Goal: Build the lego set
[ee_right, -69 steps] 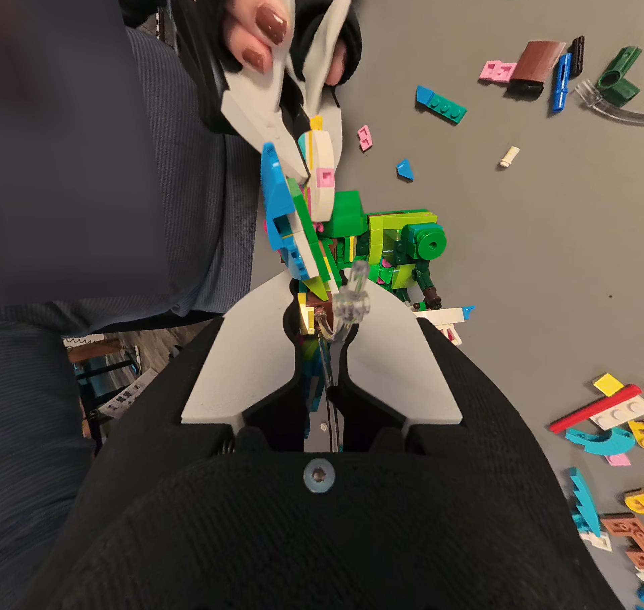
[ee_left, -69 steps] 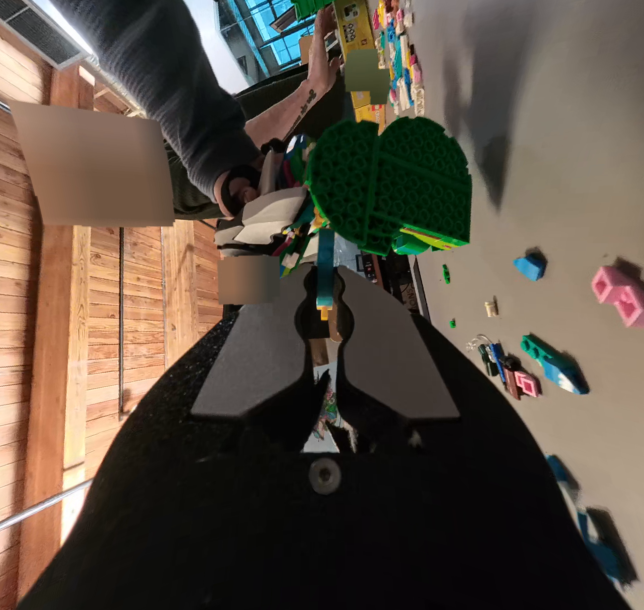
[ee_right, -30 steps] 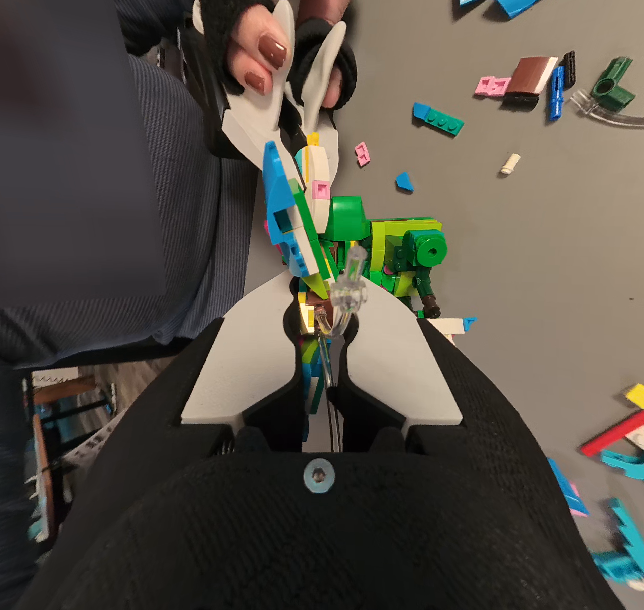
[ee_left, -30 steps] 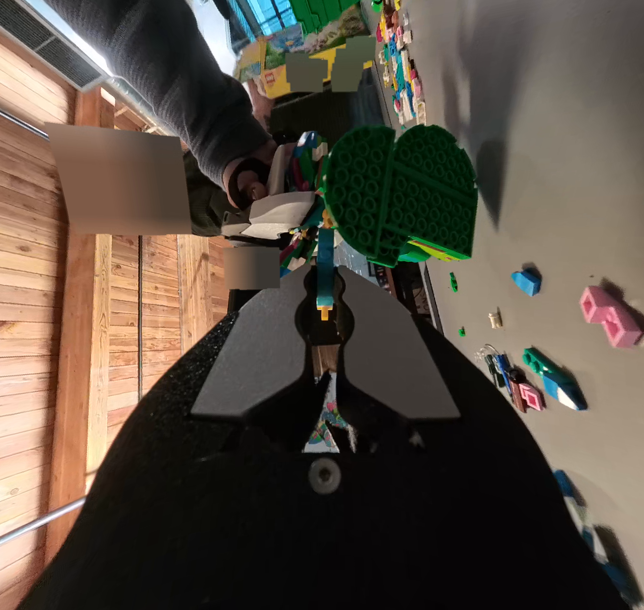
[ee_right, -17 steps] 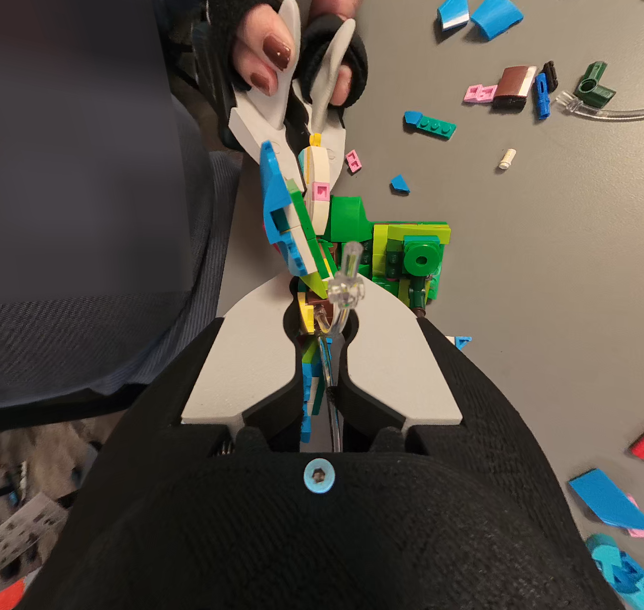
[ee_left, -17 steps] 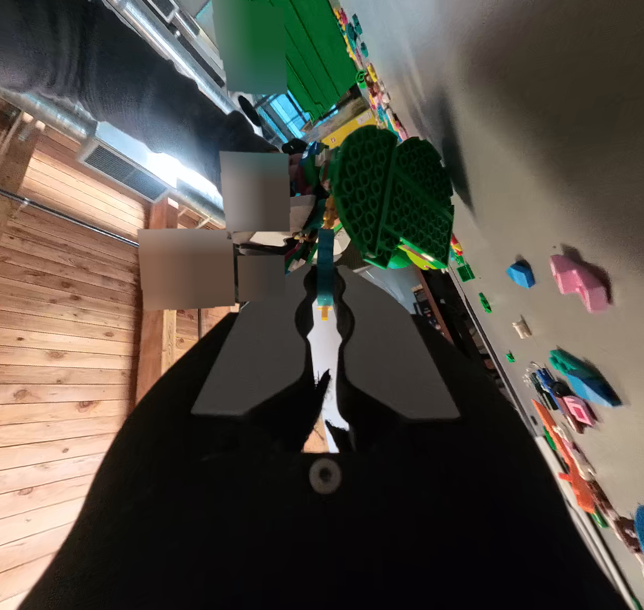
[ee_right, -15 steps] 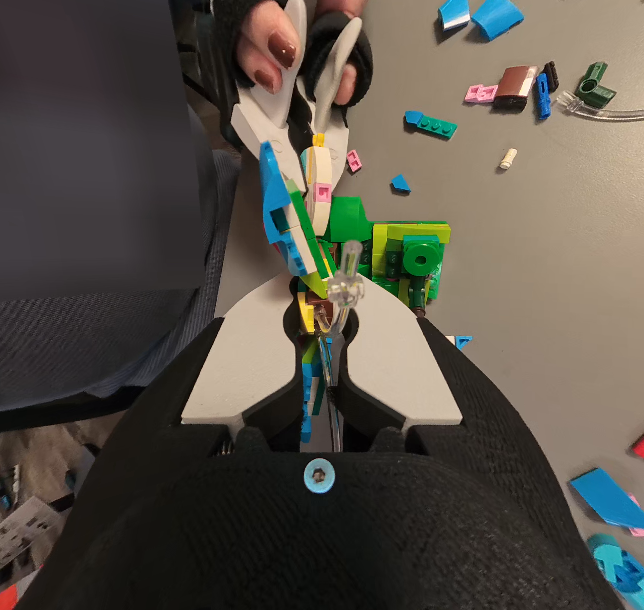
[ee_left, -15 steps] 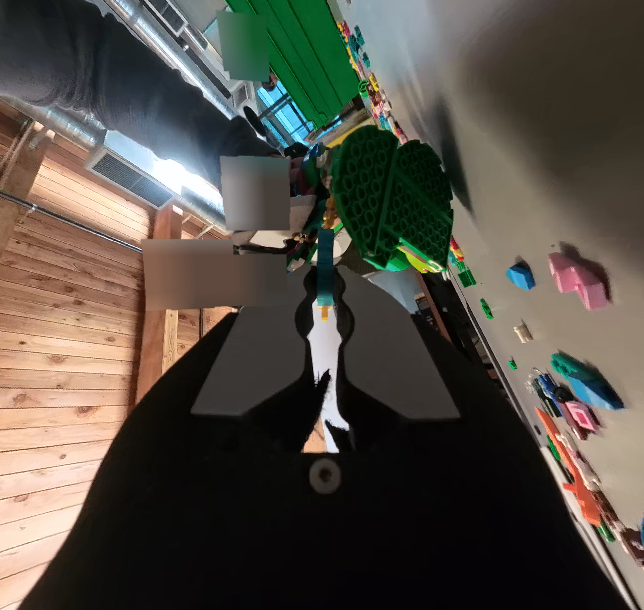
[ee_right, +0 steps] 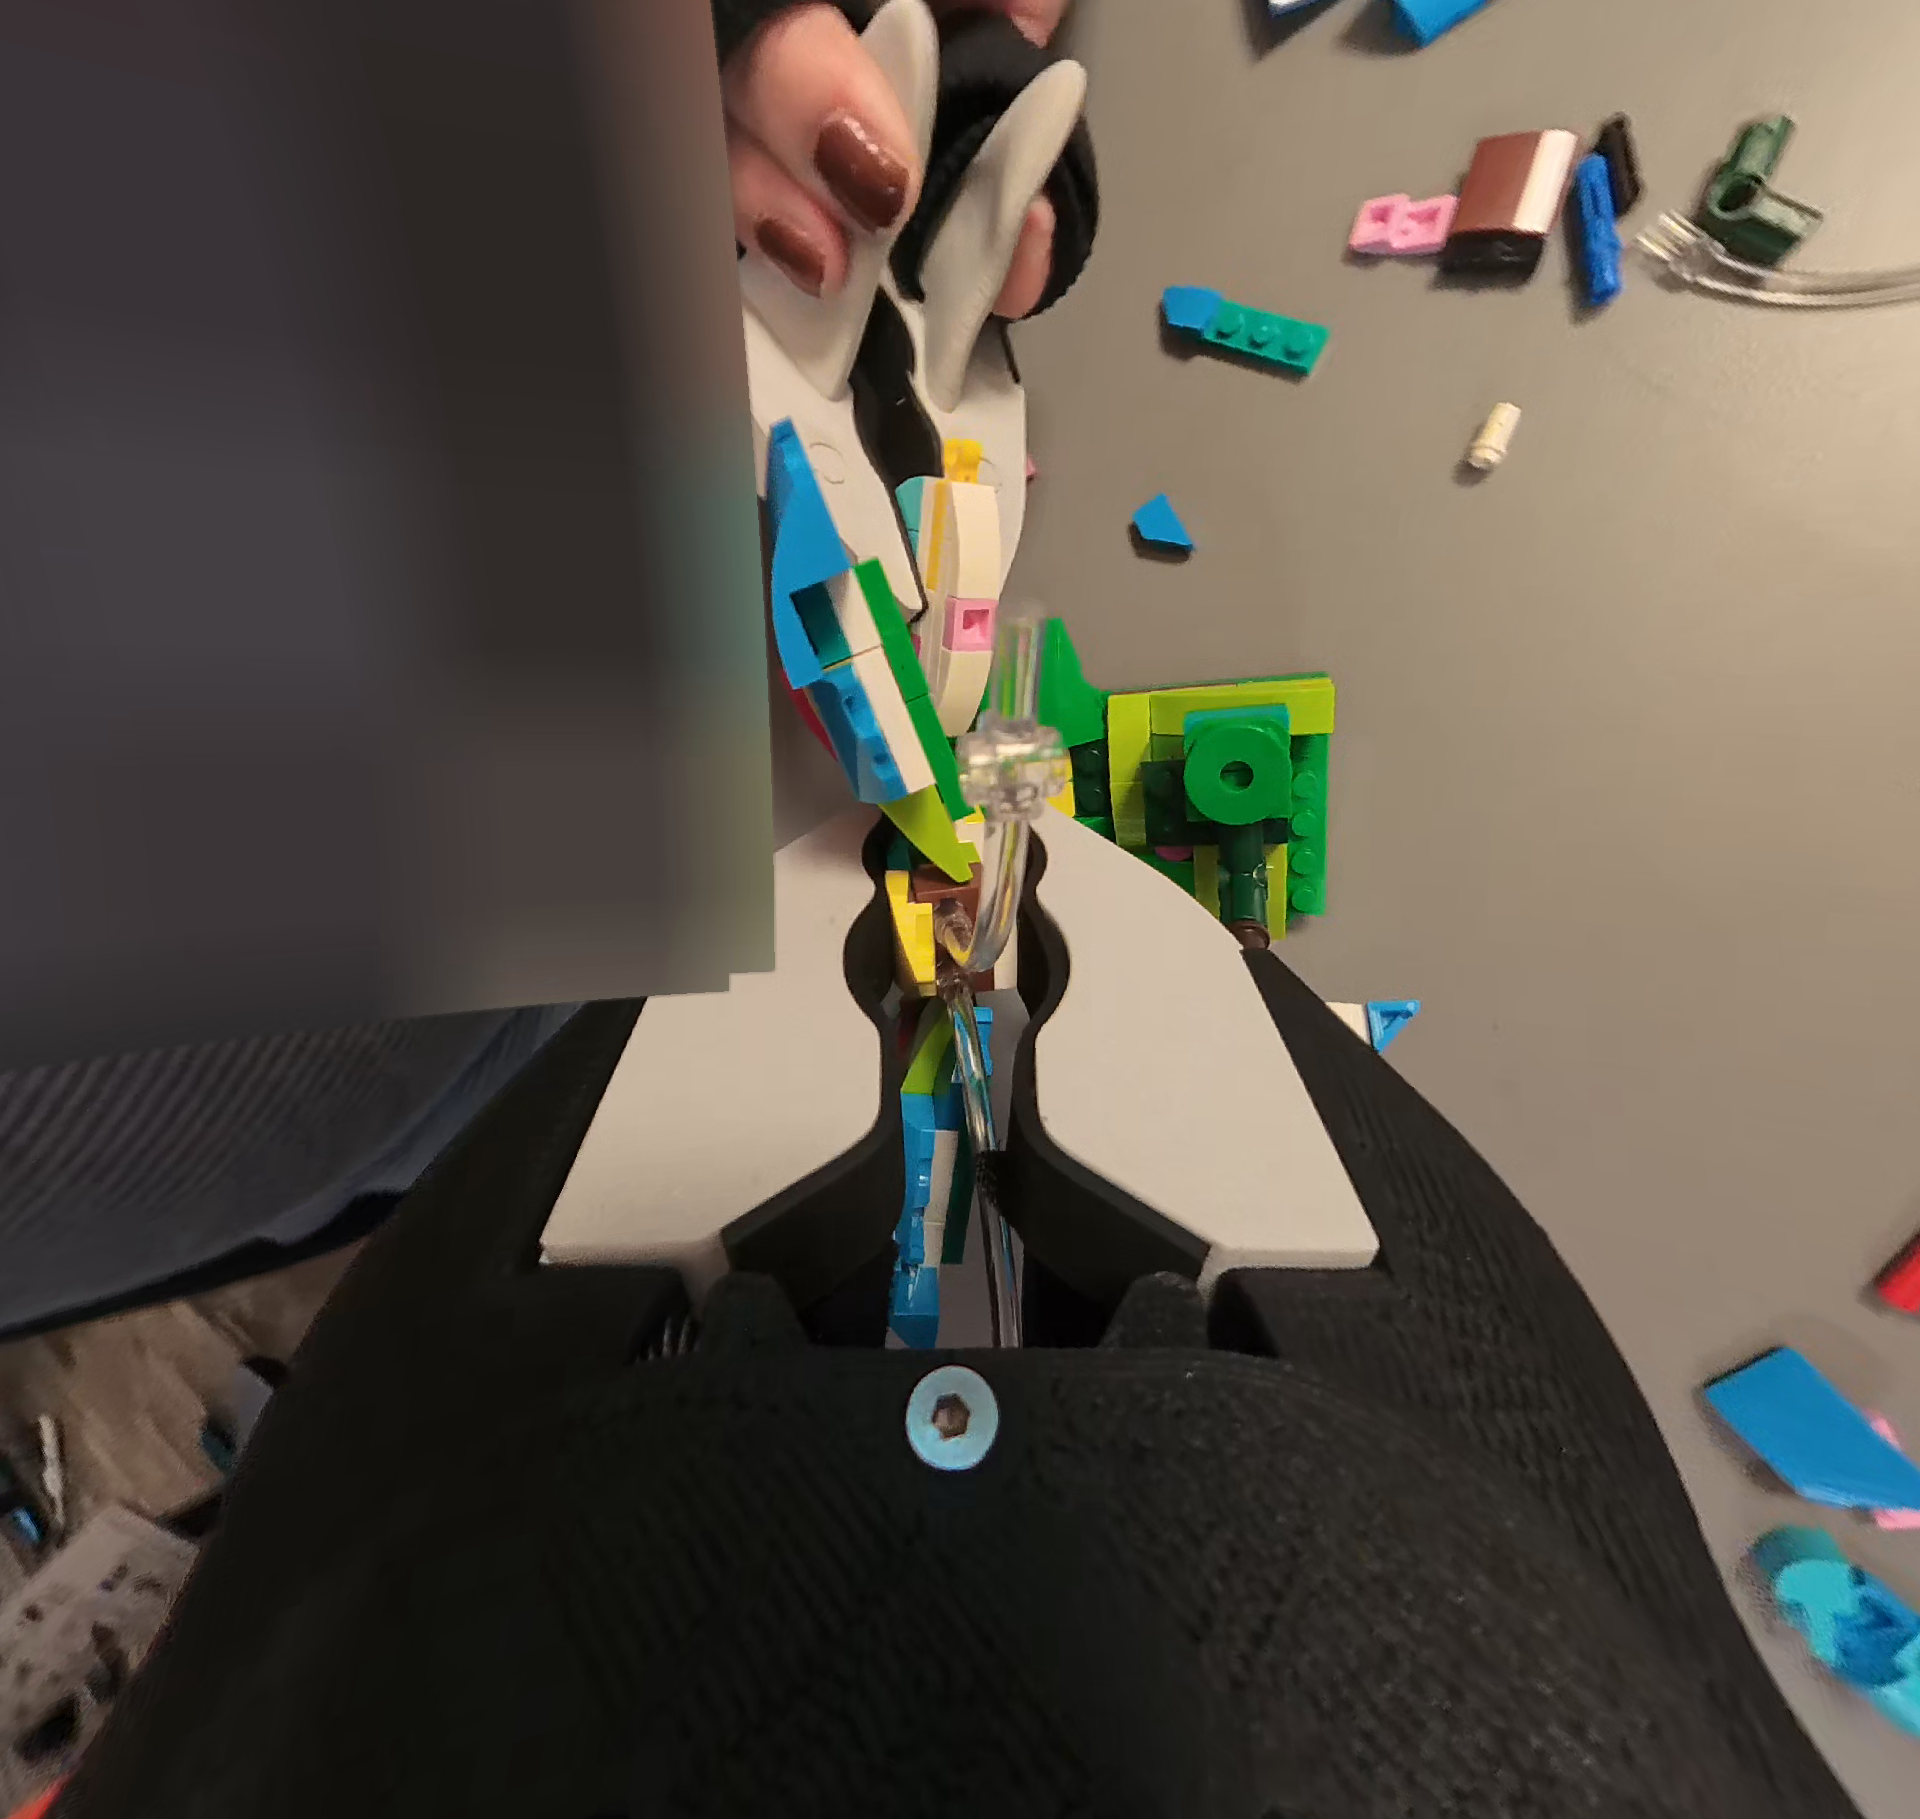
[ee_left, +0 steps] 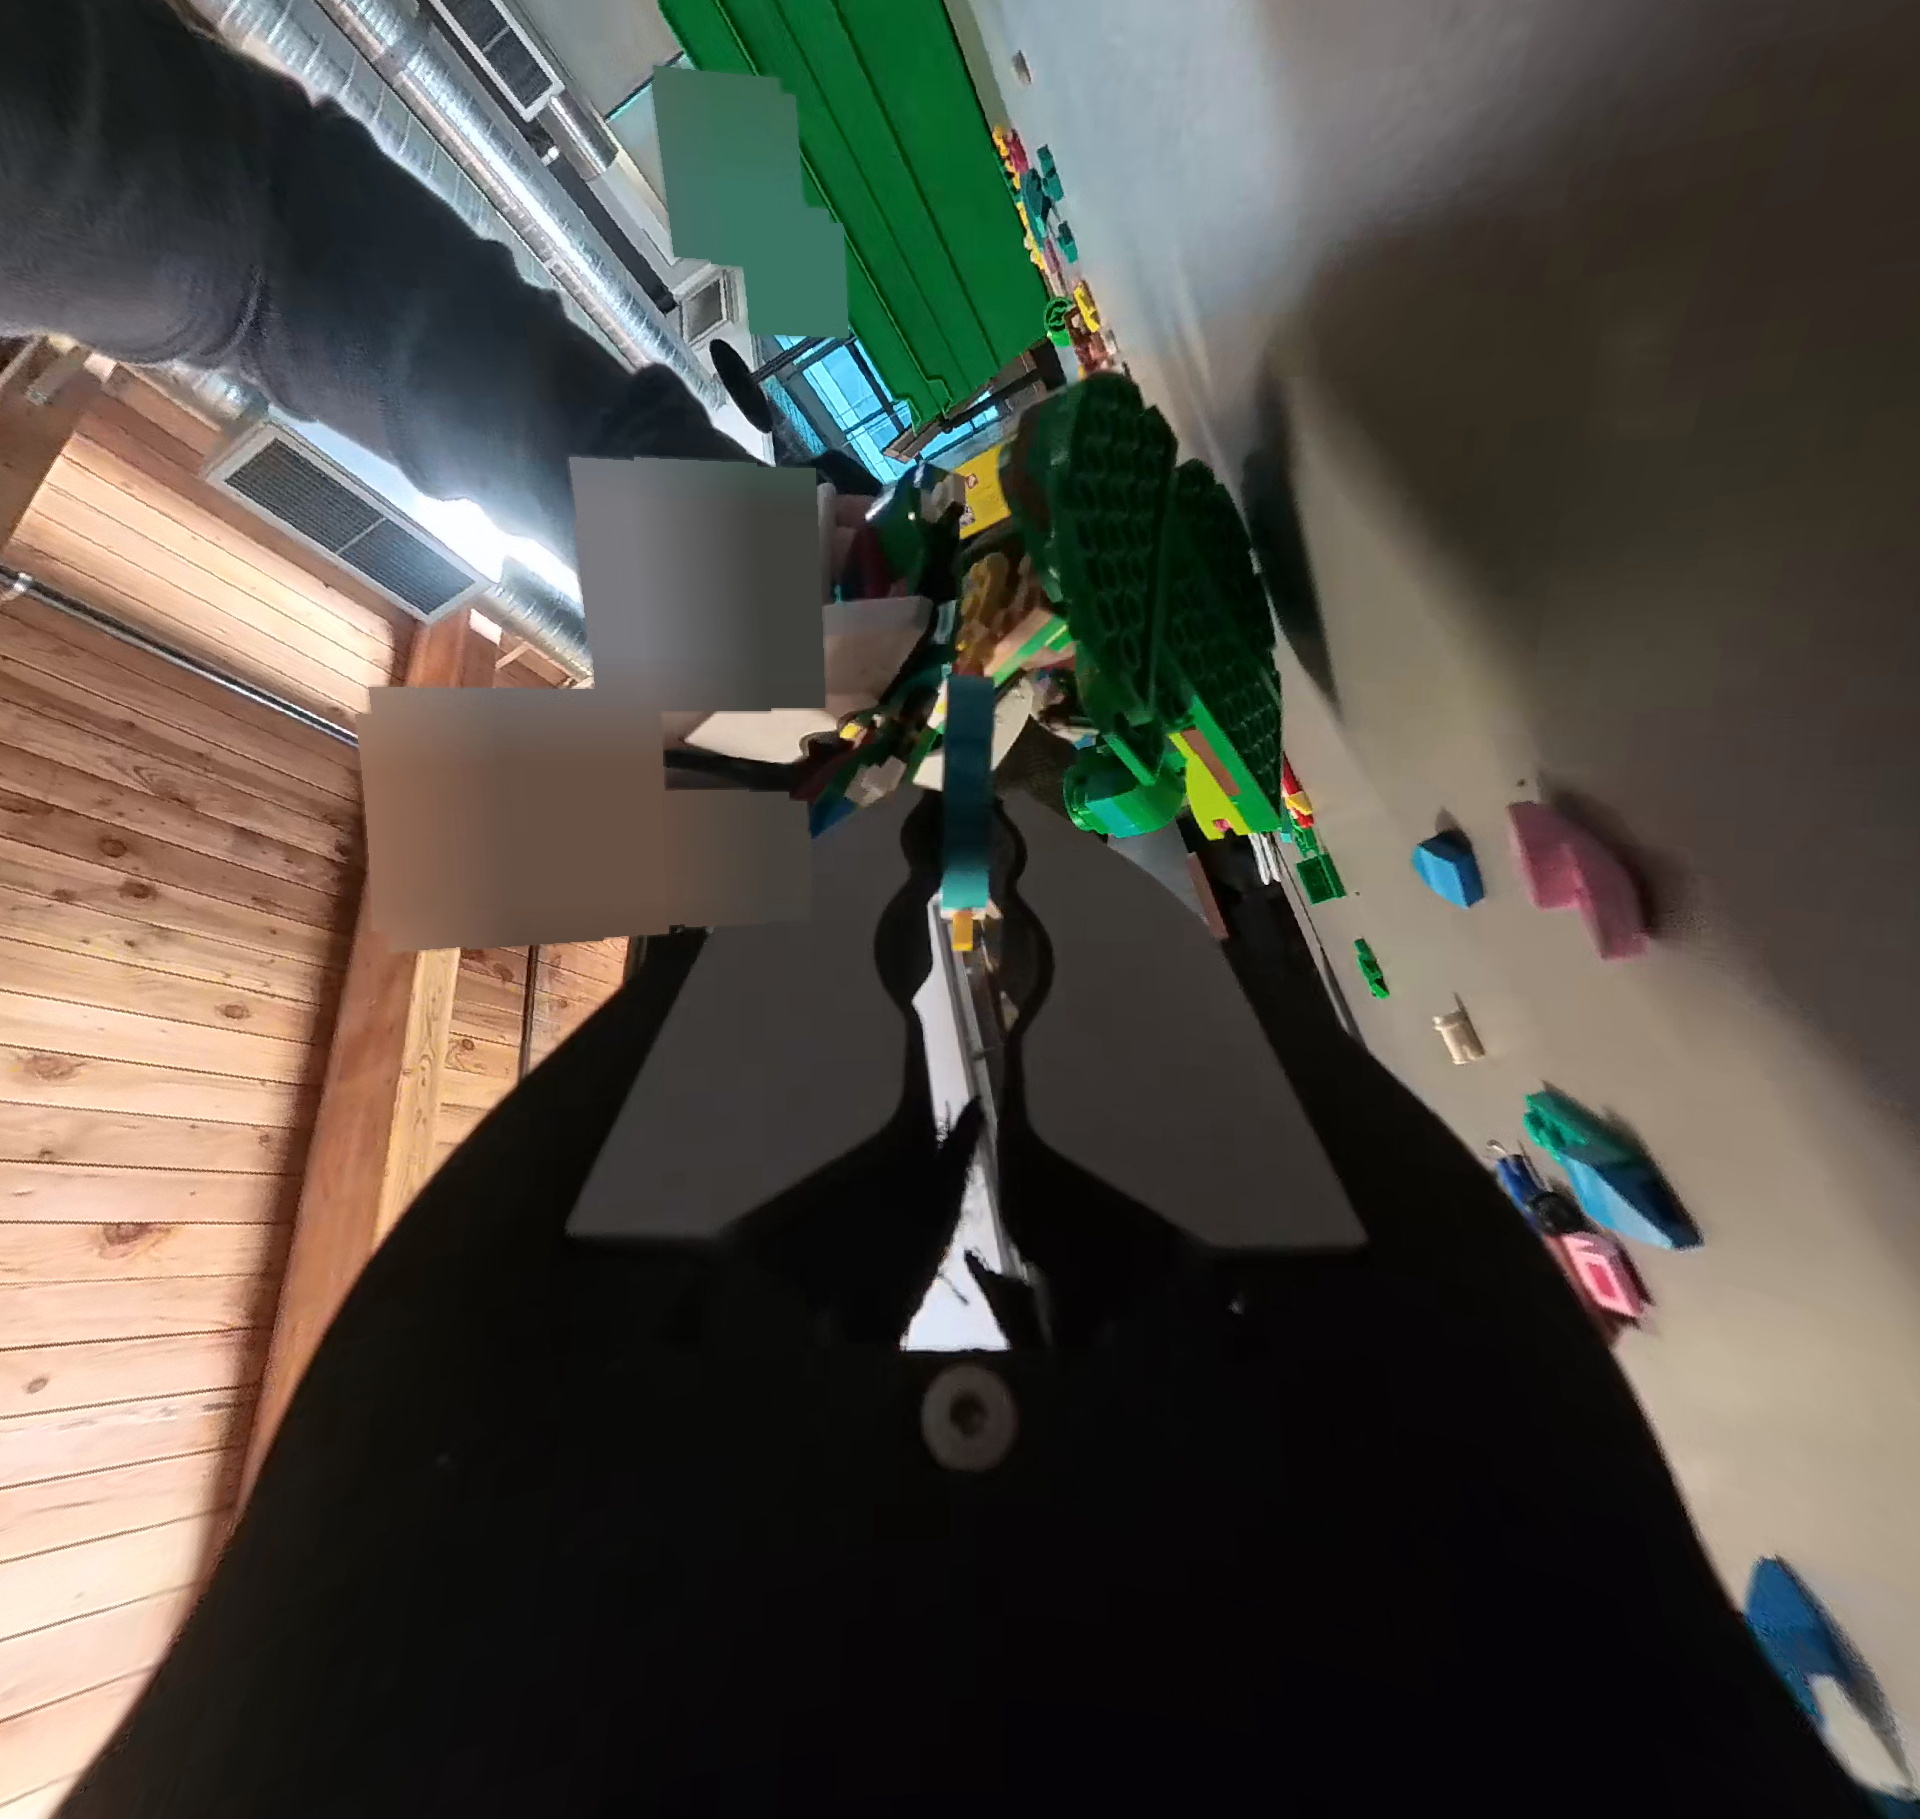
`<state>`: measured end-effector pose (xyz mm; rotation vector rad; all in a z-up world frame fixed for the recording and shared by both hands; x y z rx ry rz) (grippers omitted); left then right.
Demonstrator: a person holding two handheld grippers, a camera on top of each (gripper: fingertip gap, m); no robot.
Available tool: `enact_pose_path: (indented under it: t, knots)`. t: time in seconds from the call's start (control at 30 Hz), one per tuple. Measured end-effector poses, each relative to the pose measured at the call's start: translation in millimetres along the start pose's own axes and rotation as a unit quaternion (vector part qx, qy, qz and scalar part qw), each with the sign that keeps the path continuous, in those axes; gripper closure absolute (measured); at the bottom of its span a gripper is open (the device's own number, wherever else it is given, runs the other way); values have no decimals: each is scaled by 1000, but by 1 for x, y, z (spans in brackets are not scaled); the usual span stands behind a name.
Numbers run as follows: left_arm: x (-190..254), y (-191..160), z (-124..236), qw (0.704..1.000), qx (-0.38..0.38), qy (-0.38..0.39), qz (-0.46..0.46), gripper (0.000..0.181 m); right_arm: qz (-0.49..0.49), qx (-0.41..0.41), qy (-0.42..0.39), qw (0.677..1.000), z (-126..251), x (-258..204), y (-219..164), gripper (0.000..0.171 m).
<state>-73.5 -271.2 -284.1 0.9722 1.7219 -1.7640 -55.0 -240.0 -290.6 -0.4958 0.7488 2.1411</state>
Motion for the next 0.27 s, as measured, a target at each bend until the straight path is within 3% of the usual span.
enact_pose_path:
  t: [0.27]
  knots:
    - [6, -4, -1, 999, -34, -29, 12, 174, -75, 24, -22, 997, 2, 6, 3, 153]
Point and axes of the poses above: each gripper's, where its closed fingertips meet, z back along the fingers, y out of its top, x = y × z across the jaws, the point moved 1 cm from there along z, back along the fingers, and after that the axes turned 12 degrees about -z, right-handed, at the moved point
